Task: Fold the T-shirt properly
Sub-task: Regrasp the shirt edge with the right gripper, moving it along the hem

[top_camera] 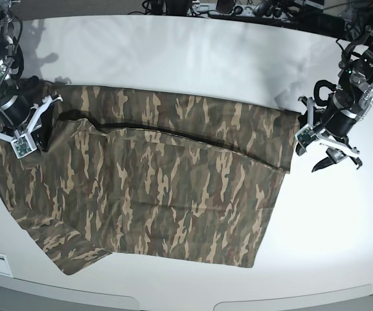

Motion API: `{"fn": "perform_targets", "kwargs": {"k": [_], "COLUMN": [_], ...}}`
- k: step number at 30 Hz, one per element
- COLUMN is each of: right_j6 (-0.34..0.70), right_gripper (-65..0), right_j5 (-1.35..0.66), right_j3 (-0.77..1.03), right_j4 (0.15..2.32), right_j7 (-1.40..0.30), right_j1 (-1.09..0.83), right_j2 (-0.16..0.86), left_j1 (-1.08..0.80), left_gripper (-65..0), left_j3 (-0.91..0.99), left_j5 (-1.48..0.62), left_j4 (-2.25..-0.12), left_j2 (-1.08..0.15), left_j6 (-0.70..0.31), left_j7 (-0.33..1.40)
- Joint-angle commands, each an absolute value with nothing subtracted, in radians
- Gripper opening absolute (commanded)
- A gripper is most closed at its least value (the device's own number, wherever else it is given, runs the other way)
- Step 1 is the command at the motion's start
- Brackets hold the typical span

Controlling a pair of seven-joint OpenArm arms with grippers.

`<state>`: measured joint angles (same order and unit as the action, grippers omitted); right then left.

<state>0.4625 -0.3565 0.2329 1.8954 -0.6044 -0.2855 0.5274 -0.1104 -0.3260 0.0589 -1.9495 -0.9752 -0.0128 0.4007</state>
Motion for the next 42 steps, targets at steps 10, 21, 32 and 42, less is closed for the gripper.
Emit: {"fn": "perform_targets", "kwargs": {"k": [10,21,32,42], "right_j6": [0.534,0.259,0.237,0.273], "right_gripper": [-65.0,-65.0,-65.0,-20.9], "right_j5": [-0.483,-0.252,-0.201,-0.208], "right_j3": [0.215,0.181,0.181,0.185], "right_j4": [1.742,1.732,1.732,1.763], "right_j7": [-0.585,-0.583,-0.645,-0.708], "right_j1": [-0.078,-0.036,-0.036,-0.017], "right_j2": [0.495,0.393,0.379,0.39], "left_j1": [-0.099,-0.099,-0.099,-0.092], "left_gripper": [-33.8,-33.8,-33.8,-38.4], "left_j3": [-0.315,-0.315,-0.315,-0.315], "left_j5": [0.065,0.067,0.07,0.126], "left_j4": [-1.963,-1.963,-1.963,-1.963], "left_j2": [-0.994,-0.995,-0.994,-0.994], "left_j6": [-0.001,0.082,0.14,0.221], "left_j7": [0.382,0.418,0.438,0.445]}}
